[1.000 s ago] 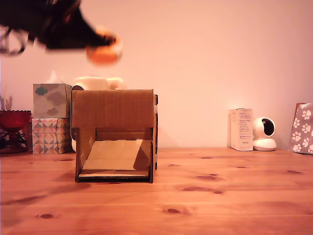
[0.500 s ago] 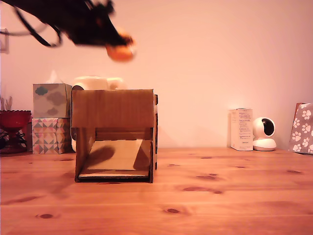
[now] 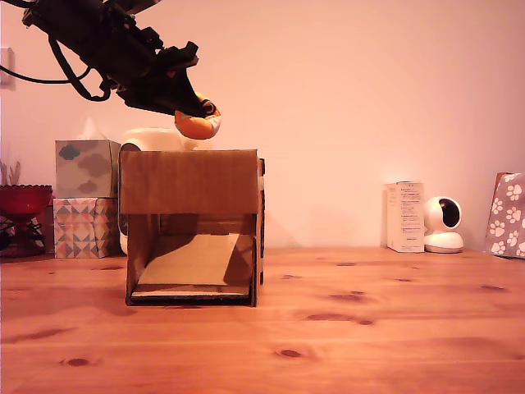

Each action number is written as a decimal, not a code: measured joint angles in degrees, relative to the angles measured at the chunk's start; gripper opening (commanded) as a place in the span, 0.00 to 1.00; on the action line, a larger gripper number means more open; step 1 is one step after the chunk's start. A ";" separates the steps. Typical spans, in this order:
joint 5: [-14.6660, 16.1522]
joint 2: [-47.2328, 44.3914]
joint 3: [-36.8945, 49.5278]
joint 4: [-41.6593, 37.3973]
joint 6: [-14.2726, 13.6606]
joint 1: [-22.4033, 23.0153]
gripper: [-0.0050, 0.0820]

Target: Drop the footbag into the cardboard dice tower

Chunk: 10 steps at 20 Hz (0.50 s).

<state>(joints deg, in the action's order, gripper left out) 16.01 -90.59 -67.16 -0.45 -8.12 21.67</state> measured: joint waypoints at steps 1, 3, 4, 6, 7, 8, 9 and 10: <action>0.00 0.00 -0.02 0.13 0.04 0.00 0.99; -0.02 0.00 -1.27 3.15 0.15 0.00 0.90; -0.04 0.00 -2.64 5.49 0.15 0.00 0.88; -0.04 0.00 -6.43 10.93 0.17 -0.02 0.81; -0.04 0.00 -8.26 13.55 0.17 0.00 0.73; -0.04 0.04 -9.73 15.85 0.20 0.00 0.62; 0.00 0.13 -10.56 17.92 0.20 0.00 0.44; 0.07 0.17 -11.06 20.48 0.17 0.02 0.19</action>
<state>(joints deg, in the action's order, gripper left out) 16.08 -90.41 -78.22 20.03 -7.94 21.69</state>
